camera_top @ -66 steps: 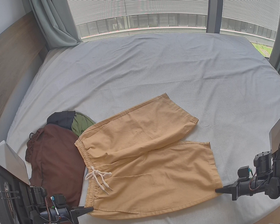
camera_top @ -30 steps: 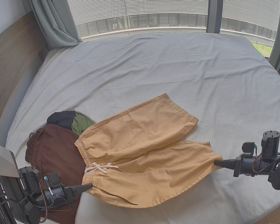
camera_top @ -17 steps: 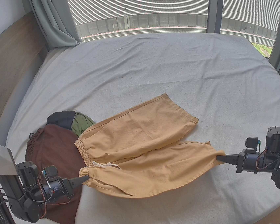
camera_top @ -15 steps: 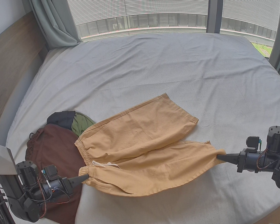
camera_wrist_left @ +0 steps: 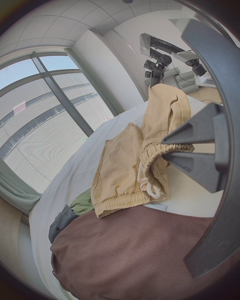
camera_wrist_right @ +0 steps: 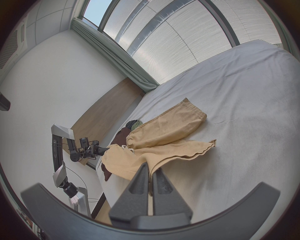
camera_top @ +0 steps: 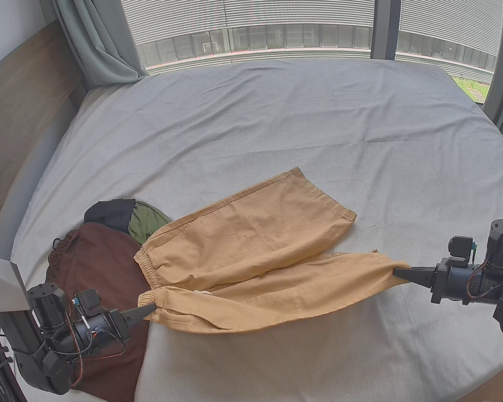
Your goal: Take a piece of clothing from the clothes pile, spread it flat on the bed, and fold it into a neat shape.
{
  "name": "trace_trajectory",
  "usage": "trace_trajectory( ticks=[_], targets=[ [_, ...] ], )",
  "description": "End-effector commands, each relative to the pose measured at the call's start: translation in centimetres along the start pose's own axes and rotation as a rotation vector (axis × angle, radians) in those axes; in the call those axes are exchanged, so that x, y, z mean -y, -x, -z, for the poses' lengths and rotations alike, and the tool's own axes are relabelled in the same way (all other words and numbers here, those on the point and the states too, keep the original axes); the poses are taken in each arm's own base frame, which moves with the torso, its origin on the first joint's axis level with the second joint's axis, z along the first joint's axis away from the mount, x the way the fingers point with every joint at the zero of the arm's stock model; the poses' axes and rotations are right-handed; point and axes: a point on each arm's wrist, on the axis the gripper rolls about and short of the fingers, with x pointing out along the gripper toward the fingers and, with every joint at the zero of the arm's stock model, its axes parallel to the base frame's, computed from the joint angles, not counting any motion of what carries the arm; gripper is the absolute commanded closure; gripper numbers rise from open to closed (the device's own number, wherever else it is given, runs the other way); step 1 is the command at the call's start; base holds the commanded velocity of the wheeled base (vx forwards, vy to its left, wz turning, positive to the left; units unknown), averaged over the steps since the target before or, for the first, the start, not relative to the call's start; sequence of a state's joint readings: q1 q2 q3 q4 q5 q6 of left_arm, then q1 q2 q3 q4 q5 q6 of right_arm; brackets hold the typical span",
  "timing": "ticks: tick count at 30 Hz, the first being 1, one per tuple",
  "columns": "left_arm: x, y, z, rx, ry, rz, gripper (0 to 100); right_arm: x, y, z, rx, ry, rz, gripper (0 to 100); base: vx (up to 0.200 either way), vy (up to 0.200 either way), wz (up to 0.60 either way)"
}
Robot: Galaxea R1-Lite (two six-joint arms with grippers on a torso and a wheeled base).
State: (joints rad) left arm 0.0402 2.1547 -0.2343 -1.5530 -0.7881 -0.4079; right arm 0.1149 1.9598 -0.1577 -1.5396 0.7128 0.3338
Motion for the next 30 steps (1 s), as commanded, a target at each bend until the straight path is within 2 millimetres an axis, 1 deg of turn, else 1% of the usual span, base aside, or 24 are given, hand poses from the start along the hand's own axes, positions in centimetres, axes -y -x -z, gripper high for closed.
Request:
trace_trajectory(
  ticks=[1,10,15,18,23,30],
  targets=[
    [-0.1,-0.1,-0.4,0.018,0.001,-0.008,100,-0.2,-0.2,-0.8,0.028,0.023,-0.010,100,0.000,0.000,0.00],
    [-0.2,0.1,-1.1,0.047,0.000,-0.014,100,-0.1,-1.5,-2.4,0.088,0.029,-0.025,100,0.000,0.000,0.00],
    [0.4,0.3,-1.7,0.068,0.006,-0.006,100,-0.5,-2.4,-2.9,0.114,0.049,-0.010,100,0.000,0.000,0.00],
    [0.8,0.6,-2.0,0.082,0.014,0.001,100,-0.4,-2.8,-3.6,0.141,0.069,-0.019,100,0.000,0.000,0.00],
    [0.9,0.7,-2.1,0.085,0.016,0.002,100,0.0,-3.6,-4.4,0.163,0.085,-0.026,100,0.000,0.000,0.00],
    [0.8,0.6,-2.2,0.087,0.016,0.001,100,1.3,-5.3,-5.6,0.199,0.048,-0.038,100,0.000,0.000,0.00]
  ],
)
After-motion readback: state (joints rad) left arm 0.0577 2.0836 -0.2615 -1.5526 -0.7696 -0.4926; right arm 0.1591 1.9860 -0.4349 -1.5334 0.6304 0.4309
